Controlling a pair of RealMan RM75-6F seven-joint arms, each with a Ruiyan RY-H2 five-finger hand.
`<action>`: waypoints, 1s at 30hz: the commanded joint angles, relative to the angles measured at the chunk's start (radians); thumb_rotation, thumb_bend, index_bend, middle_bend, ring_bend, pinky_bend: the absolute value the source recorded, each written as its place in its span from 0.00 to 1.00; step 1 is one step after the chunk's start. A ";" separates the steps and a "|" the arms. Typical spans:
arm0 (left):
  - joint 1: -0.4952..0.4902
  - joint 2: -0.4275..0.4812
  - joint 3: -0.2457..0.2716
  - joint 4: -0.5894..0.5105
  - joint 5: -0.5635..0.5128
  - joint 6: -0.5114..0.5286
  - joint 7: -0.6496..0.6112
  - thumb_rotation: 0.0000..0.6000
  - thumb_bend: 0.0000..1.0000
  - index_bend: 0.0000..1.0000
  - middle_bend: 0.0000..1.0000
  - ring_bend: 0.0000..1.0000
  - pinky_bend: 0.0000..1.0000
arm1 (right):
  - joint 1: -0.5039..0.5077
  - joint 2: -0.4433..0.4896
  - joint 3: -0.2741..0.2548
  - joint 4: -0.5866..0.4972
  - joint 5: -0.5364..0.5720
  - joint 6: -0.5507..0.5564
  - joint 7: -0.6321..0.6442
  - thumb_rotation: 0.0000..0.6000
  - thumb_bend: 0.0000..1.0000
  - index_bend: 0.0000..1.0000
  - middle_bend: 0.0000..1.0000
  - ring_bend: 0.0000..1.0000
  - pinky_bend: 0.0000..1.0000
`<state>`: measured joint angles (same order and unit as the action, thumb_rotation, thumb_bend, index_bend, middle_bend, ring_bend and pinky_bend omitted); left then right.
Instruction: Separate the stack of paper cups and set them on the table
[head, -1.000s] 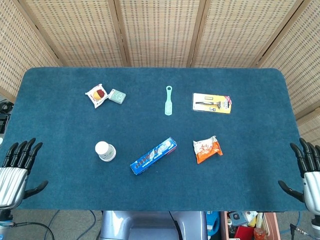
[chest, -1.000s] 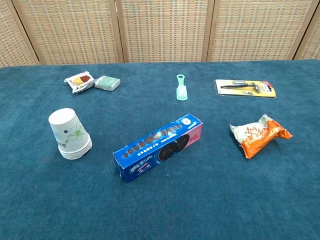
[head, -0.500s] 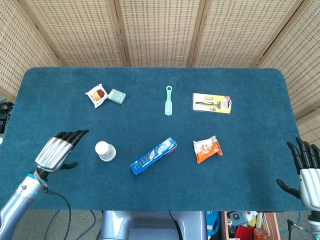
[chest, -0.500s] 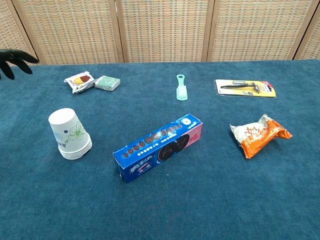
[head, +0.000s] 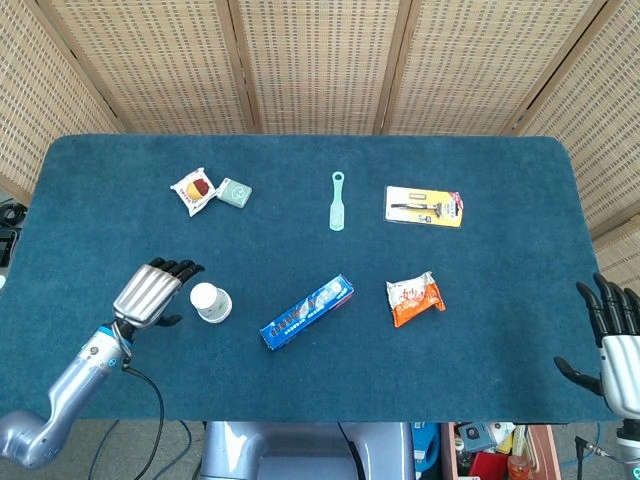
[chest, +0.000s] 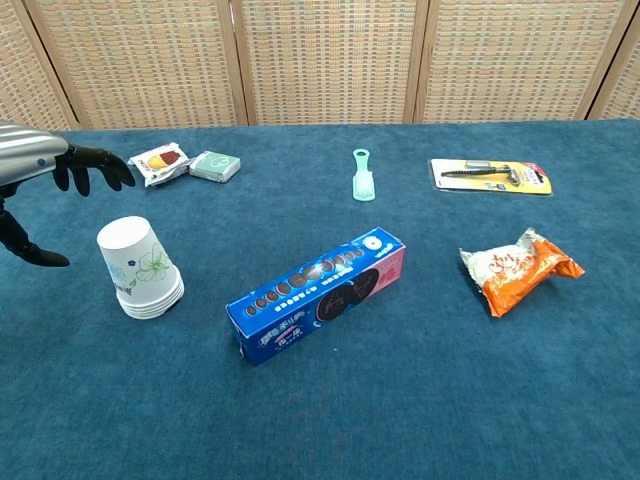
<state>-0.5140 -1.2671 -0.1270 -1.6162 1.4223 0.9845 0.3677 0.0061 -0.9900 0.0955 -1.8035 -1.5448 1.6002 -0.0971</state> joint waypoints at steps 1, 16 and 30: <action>-0.012 -0.014 0.002 0.010 -0.017 -0.004 0.019 1.00 0.16 0.23 0.27 0.33 0.33 | 0.000 0.002 0.002 0.001 0.004 0.000 0.005 1.00 0.00 0.00 0.00 0.00 0.00; -0.084 -0.089 0.012 0.063 -0.075 -0.053 0.079 1.00 0.16 0.30 0.34 0.40 0.37 | 0.007 0.002 0.008 0.010 0.035 -0.018 0.021 1.00 0.00 0.00 0.00 0.00 0.00; -0.097 -0.110 0.024 0.099 -0.070 -0.015 0.059 1.00 0.16 0.51 0.53 0.56 0.49 | 0.012 0.002 0.008 0.010 0.047 -0.031 0.017 1.00 0.00 0.00 0.00 0.00 0.00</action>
<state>-0.6117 -1.3781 -0.1041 -1.5184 1.3497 0.9652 0.4309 0.0184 -0.9877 0.1037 -1.7930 -1.4978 1.5695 -0.0801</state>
